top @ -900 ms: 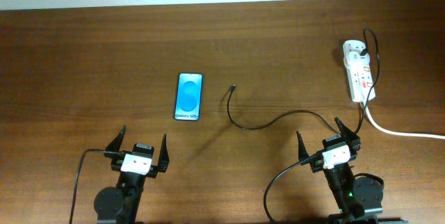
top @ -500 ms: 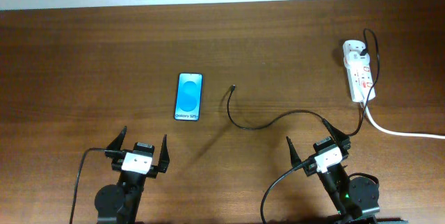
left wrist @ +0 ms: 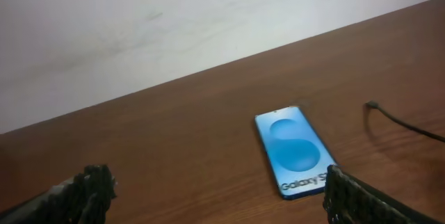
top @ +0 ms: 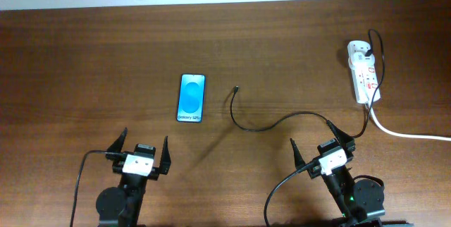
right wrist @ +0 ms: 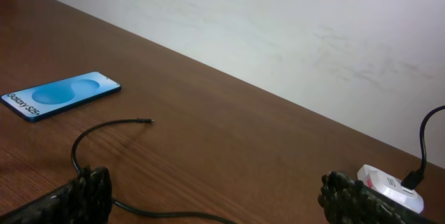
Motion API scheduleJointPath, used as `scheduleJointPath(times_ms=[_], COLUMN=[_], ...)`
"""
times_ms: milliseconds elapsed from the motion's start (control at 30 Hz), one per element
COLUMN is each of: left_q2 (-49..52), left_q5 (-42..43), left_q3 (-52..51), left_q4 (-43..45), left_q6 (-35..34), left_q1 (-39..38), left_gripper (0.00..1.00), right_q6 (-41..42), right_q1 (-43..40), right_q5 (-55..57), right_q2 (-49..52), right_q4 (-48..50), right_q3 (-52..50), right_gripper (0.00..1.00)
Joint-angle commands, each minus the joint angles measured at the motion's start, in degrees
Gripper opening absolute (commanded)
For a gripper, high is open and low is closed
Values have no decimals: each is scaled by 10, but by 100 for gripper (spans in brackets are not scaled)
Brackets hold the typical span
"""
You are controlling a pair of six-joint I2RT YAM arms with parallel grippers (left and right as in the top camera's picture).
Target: Plug charger to phone and switch on socket
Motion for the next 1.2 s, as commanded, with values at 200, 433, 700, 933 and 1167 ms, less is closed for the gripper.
scheduleJointPath(times_ms=[200, 433, 700, 933, 1167], left_q2=[2, 2, 17, 278, 590], left_q5=[-44, -21, 36, 103, 126], left_q3=[-1, -1, 25, 230, 546], left_q4=[-10, 4, 39, 7, -228], left_q6=[6, 0, 0, 0, 0], left_q1=[3, 3, 3, 3, 3], left_gripper=[99, 99, 99, 99, 99], right_q6=[3, 3, 3, 24, 38], right_q1=[3, 3, 3, 3, 3], right_q5=[-14, -14, -20, -21, -43], right_q2=[1, 1, 2, 2, 117], right_q4=[-9, -9, 30, -31, -136], right_q3=[3, 3, 10, 95, 243], right_gripper=[98, 98, 98, 98, 98])
